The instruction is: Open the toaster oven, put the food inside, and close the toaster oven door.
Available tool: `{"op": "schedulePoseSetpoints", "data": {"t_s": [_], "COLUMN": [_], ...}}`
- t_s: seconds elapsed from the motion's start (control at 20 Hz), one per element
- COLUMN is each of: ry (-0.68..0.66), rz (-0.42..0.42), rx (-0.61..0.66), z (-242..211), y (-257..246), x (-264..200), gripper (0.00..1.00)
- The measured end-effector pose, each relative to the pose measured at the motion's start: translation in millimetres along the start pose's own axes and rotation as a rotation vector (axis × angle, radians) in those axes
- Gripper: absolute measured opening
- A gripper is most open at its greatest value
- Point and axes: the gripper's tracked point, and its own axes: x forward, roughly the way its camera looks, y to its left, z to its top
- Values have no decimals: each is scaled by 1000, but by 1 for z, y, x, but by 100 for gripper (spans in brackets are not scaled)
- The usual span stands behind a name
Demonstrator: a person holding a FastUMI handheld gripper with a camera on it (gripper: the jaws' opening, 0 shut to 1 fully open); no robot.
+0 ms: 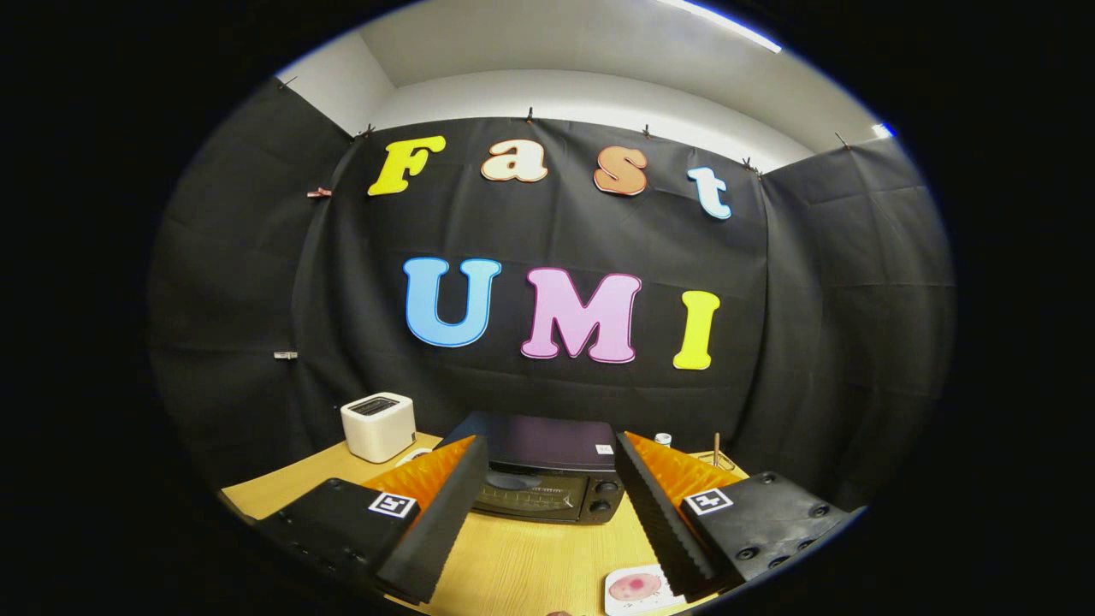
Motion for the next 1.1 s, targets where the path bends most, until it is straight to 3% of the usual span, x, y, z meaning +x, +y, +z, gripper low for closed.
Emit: {"op": "schedulePoseSetpoints", "data": {"t_s": [0.5,1.1], "ry": [2,62], "rz": [-6,6], "rx": [-9,19], "z": [-4,-20], "y": [-3,10], "x": [-5,24], "gripper": [98,98]}}
